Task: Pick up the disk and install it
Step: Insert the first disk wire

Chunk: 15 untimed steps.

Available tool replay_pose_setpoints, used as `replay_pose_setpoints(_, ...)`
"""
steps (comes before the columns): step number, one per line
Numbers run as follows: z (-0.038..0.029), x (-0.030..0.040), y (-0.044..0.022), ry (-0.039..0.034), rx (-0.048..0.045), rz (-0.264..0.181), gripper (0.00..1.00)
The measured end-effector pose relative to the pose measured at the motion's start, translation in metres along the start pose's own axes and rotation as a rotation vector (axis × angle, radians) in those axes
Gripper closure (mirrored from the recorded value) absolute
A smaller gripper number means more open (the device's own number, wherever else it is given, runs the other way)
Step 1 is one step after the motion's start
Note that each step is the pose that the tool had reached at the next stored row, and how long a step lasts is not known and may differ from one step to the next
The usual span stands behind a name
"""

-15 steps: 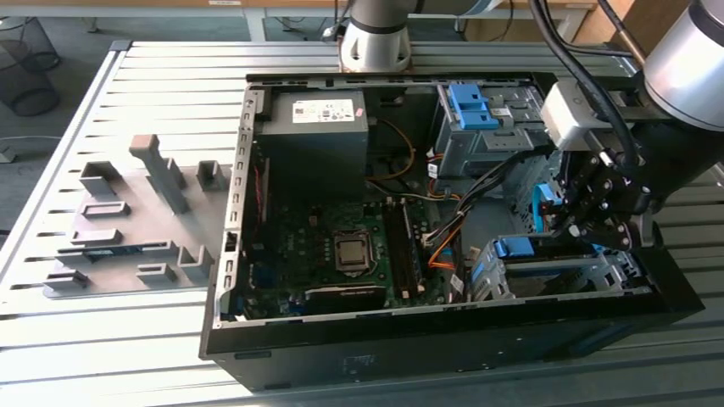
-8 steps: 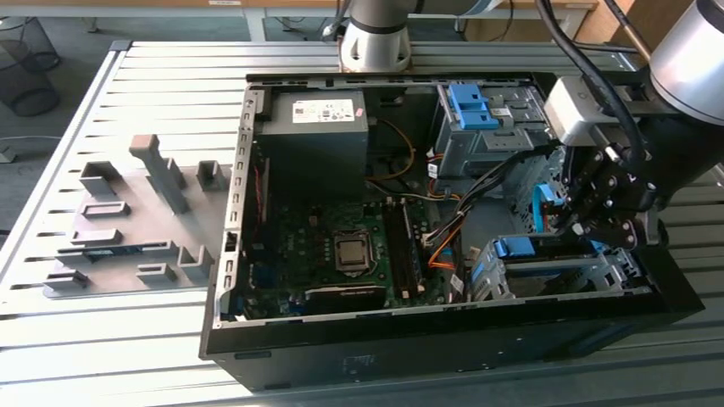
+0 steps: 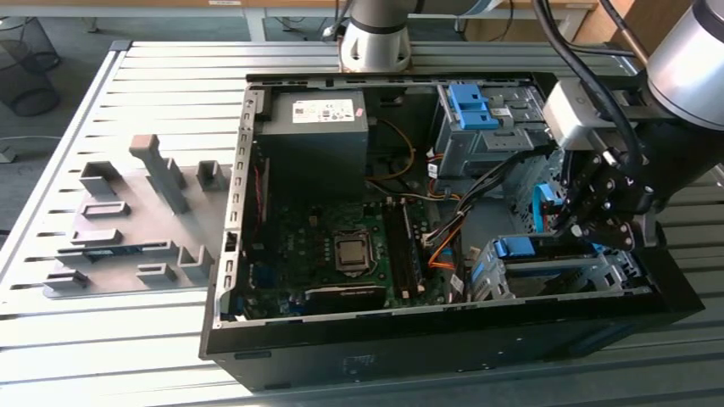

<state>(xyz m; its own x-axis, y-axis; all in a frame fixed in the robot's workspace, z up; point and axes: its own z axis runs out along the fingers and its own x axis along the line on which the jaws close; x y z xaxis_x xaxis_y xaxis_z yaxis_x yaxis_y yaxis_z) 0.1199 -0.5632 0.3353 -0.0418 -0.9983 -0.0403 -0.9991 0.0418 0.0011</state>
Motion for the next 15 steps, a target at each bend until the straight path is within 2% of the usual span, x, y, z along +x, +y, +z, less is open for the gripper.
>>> replay_pose_setpoints(15,-0.0005,0.0007,0.0,-0.0001,-0.0007,0.0,0.84)
